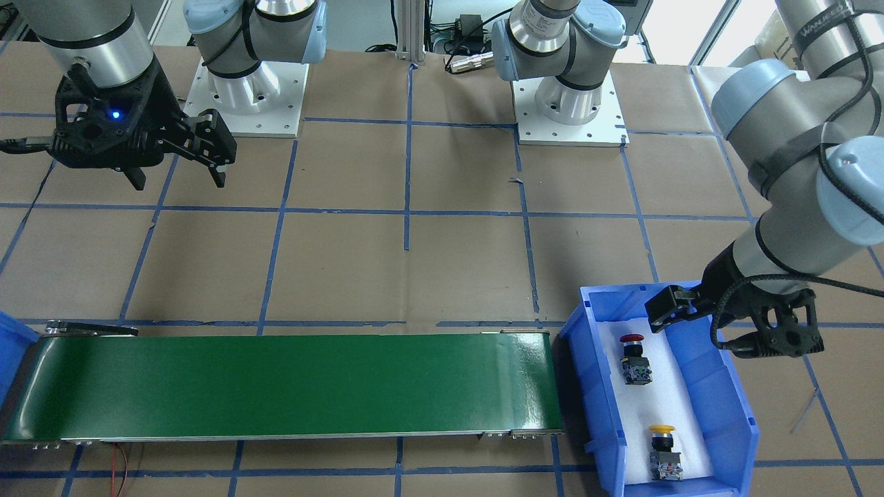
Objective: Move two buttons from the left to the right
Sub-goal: 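Lower the left gripper into the bin and grasp the red-capped button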
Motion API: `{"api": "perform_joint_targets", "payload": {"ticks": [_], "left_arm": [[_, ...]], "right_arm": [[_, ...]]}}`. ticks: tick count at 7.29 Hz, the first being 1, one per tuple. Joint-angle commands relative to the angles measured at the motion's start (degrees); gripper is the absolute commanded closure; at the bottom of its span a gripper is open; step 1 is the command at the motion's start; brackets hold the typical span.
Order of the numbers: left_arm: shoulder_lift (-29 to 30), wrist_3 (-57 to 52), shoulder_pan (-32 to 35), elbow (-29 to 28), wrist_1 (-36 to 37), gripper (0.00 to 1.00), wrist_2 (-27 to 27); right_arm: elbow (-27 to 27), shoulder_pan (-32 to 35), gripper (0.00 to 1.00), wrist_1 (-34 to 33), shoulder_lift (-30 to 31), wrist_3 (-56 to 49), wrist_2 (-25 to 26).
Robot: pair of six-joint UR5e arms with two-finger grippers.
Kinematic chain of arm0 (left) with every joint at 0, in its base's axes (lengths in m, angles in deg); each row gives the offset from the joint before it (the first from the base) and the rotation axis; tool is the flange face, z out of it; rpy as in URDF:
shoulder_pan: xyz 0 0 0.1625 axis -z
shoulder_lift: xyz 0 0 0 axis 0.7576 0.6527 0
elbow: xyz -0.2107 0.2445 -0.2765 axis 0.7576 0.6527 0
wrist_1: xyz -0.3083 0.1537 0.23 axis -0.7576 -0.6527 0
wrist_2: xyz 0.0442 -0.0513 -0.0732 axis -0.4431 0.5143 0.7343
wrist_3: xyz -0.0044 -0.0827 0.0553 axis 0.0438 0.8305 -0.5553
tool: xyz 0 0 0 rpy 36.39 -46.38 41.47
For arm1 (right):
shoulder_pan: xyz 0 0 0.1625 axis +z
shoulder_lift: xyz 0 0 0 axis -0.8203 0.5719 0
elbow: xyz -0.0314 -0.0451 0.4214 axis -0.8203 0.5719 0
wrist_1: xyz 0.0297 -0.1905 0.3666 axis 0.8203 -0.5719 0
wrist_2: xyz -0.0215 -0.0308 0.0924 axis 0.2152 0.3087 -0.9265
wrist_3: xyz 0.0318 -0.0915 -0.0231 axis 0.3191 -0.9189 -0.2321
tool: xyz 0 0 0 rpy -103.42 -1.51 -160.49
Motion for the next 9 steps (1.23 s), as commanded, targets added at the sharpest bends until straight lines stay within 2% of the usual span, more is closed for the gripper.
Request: {"api": "perform_joint_targets", "payload": {"ticks": [1,3,7,9], "left_arm": [[6.41,2.02,0.13,0.00,5.44,0.00,-0.68],[9.07,2.02,0.57,0.27,7.22,0.02,-0.60],[9.69,1.93,0.83,2.20,6.97,0.04,-0.69],[10.48,1.76,0.83,2.29,6.97,0.10,-0.69]], "right_arm": [[0.00,0.00,0.00,0.06,0.00,0.05,0.00],[0.00,0.00,0.00,0.06,0.00,-0.04,0.00],[0.00,0.00,0.00,0.06,0.00,0.05,0.00],[0.00,0.00,0.00,0.06,0.00,0.05,0.00]]}}
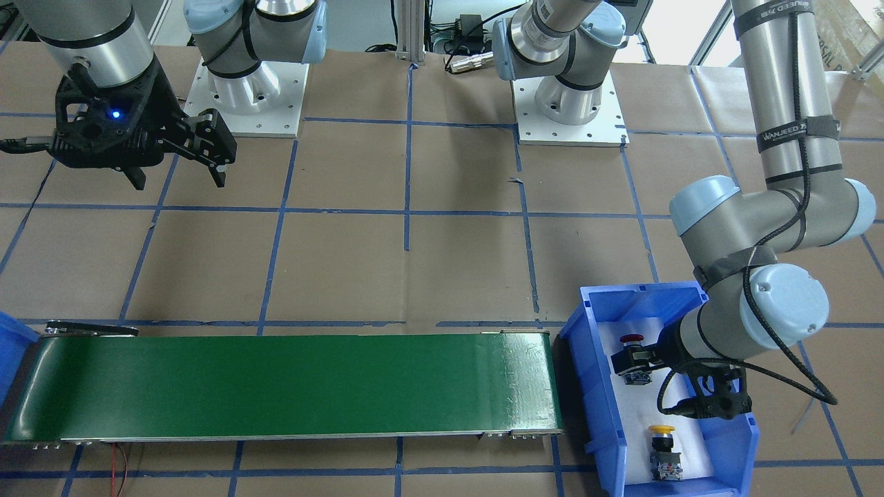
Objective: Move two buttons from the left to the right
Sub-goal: 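Lower the left gripper into the bin and grasp the red-capped button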
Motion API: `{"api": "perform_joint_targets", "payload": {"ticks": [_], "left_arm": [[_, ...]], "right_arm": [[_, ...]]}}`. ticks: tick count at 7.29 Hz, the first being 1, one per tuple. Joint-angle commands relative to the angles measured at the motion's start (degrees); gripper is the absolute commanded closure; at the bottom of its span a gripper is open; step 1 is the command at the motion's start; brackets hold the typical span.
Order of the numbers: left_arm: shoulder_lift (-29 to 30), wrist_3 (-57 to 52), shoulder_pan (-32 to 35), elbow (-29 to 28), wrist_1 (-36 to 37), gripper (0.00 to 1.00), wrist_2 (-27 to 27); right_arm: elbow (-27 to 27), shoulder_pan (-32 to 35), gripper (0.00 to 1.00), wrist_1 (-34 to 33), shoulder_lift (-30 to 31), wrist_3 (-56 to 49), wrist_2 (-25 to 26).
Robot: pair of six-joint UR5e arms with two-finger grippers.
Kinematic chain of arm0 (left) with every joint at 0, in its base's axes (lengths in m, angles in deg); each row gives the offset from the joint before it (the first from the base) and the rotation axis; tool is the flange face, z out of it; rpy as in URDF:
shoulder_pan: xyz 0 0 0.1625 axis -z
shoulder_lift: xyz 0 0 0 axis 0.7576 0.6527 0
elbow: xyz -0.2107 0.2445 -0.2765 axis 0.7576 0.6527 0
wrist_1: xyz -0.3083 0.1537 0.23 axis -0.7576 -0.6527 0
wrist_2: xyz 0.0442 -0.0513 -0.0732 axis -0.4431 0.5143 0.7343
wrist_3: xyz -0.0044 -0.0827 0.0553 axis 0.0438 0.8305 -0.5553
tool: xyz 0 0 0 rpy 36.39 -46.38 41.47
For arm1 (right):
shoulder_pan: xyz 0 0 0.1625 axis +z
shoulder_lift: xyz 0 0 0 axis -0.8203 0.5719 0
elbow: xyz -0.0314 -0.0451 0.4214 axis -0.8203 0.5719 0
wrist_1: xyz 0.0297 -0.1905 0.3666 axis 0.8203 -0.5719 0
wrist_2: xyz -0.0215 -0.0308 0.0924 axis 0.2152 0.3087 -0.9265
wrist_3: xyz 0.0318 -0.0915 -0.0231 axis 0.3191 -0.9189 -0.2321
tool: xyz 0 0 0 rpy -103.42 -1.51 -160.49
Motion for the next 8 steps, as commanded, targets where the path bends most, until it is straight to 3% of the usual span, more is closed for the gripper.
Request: {"api": "perform_joint_targets", "payload": {"ticks": [1,5,8], "left_arm": [[0.77,-0.13,0.00,0.11,0.00,0.14,0.01],[2.44,-0.13,0.00,0.11,0.00,0.15,0.01],[2.19,1.18,-0.08,0.11,-0.70,0.61,0.27]], "right_arm": [[0.00,0.00,0.00,0.00,0.00,0.00,0.00],[0.00,0.00,0.00,0.00,0.00,0.00,0.00],[0.00,0.00,0.00,0.00,0.00,0.00,0.00]]}}
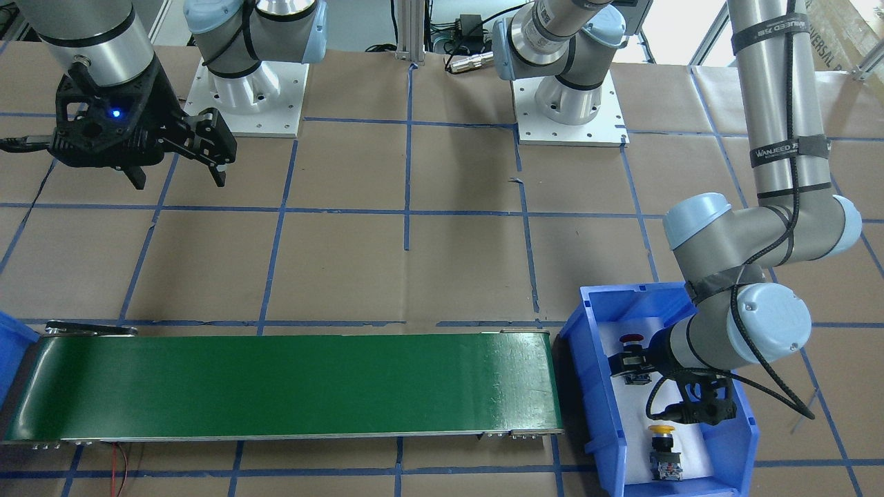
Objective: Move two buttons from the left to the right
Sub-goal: 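Lift the red-capped button with the left gripper over the conveyor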
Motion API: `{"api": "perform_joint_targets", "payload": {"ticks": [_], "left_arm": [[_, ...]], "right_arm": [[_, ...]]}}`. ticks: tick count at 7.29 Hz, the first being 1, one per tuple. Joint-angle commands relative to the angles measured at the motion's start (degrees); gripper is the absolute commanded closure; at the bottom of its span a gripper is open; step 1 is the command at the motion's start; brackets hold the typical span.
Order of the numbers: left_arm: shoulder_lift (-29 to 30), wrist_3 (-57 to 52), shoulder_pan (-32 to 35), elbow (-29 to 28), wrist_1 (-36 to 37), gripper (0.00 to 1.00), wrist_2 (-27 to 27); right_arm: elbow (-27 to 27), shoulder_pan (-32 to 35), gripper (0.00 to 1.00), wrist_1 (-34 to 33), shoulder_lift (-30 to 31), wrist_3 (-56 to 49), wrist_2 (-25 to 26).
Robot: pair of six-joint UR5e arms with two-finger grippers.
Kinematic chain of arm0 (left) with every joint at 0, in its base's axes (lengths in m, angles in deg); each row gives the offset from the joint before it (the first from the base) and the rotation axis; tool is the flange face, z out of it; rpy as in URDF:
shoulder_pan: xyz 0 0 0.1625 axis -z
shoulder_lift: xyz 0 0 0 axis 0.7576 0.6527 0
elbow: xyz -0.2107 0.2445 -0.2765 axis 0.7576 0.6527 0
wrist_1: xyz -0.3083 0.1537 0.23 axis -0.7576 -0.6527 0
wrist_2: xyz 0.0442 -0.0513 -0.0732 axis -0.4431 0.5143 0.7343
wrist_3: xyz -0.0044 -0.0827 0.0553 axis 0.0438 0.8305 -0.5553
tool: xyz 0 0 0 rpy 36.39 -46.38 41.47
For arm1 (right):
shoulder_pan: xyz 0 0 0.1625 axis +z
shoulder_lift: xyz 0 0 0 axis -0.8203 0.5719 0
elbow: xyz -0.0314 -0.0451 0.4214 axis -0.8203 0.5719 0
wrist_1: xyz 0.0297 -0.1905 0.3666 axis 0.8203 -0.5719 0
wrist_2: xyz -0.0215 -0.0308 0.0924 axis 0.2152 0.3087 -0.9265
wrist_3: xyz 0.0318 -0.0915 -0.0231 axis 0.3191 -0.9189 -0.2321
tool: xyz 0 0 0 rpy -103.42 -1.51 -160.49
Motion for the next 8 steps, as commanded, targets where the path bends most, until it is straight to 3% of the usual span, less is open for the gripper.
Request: {"api": "perform_joint_targets", "payload": {"ticks": [1,4,8], "left_arm": [[-0.64,1.79,-0.07,-0.03,-0.72,0.67,0.34],[-2.48,1.80,-0.51,-0.29,-2.91,0.69,-0.18],[-16.25,2.58,-0.43,-1.78,-15.37,0.68,-1.58]], "right_arm": [[0.00,0.00,0.00,0.00,0.00,0.00,0.00],[0.00,0.00,0.00,-0.09,0.00,0.00,0.00],[-0.09,0.00,0.00,-0.09,0.00,0.00,0.00]]}}
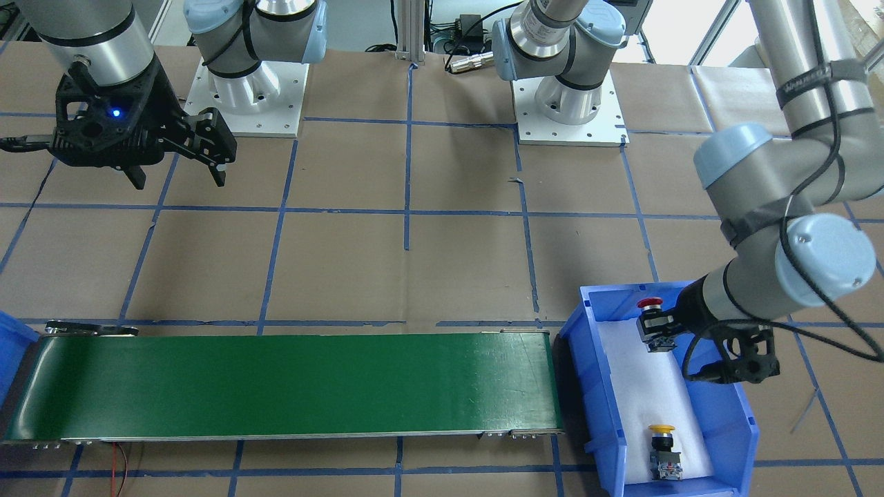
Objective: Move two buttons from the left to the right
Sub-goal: 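Lift the red-capped button with the left gripper over the conveyor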
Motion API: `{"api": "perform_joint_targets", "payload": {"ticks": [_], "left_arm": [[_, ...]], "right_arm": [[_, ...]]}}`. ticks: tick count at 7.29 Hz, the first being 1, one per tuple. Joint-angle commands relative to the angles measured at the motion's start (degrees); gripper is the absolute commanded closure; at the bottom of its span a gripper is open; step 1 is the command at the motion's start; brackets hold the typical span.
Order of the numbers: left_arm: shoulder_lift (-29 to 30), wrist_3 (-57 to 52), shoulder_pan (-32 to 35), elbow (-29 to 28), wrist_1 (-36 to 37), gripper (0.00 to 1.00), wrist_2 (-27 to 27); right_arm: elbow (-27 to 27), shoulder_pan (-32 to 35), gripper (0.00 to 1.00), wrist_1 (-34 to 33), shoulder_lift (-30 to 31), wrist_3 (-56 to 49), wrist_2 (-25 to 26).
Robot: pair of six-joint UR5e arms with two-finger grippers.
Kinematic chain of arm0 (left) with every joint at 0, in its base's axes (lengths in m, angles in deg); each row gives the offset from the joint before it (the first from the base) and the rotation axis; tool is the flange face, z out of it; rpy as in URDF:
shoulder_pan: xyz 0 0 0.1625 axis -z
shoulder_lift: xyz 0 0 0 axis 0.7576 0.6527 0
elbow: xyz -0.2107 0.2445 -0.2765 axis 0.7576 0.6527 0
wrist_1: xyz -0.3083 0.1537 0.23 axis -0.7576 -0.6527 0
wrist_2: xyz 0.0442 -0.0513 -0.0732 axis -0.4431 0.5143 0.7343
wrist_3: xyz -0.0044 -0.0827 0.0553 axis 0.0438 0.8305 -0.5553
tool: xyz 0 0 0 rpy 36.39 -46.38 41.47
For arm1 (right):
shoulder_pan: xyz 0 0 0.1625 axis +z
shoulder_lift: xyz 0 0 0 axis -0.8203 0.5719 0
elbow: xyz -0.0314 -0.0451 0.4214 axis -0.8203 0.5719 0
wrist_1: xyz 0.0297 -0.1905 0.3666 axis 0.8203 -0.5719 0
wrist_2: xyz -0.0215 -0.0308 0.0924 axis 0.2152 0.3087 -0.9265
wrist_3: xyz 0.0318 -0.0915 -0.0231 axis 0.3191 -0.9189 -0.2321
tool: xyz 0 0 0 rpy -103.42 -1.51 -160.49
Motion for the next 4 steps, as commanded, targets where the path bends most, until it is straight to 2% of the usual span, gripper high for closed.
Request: {"api": "perform_joint_targets", "payload": {"ticks": [1,2,4], "left_arm": [[-8.08,2.68,0.63,-0.10,-5.10,0.68,-1.91],[-11.08,6.61,2.20,0.16,-6.33,0.68,-1.31],[-10.85,18.54,11.40,0.95,-4.25,0.68,-1.22]], "right_arm": [[0.02,0.00,0.00,0.08,-0.09,-0.10,0.09],[-0.07,0.00,0.00,0.08,0.00,-0.11,0.00],[-0.07,0.00,0.00,0.08,0.18,0.07,0.00]]}}
